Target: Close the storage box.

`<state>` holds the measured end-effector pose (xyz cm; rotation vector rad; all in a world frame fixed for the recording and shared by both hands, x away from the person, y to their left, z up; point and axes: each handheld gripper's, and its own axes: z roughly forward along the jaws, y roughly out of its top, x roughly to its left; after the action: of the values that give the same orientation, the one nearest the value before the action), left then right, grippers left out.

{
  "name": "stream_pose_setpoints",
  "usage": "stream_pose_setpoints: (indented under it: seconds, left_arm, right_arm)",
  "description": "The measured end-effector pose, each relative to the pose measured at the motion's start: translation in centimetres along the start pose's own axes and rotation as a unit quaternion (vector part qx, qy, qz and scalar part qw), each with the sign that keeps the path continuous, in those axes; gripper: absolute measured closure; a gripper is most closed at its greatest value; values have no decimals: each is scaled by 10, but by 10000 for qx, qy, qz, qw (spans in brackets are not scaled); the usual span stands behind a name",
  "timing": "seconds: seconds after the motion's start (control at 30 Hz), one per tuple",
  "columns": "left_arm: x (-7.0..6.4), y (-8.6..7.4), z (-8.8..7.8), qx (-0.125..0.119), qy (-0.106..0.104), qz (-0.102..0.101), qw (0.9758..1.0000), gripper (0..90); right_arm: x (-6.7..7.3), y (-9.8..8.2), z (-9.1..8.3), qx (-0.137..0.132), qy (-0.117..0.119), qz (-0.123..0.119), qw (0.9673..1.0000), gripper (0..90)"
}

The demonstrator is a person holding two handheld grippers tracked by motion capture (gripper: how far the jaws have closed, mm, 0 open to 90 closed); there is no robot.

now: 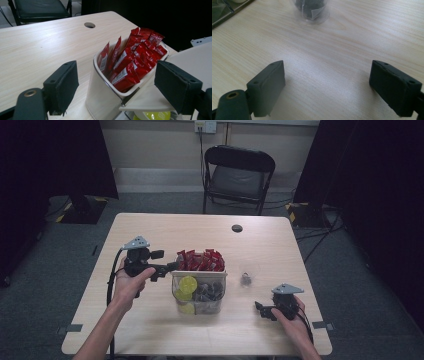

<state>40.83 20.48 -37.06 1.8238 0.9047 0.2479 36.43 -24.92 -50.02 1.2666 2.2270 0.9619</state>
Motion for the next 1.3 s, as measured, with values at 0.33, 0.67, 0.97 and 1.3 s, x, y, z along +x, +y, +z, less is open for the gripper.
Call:
stream_pose_setpoints:
  seconds: [0.33,0.67,0.97,1.3]
  left_arm:
    - [-8,0,-6,-88,-165,-64,9998,187]
    - [-9,-6,-4,20,-209,-90,9997,175]
    - [-11,-9,-3,131,-184,-6,9997,166]
    - [-10,-21,-4,286,-126,29,9995,162]
  right_arm:
    - [0,0,0,-10,-8,-2,10000,129]
    - [0,0,0,-10,-12,1,10000,129]
    - [0,0,0,-7,-17,9,10000,128]
    - [0,0,0,-5,-18,18,10000,129]
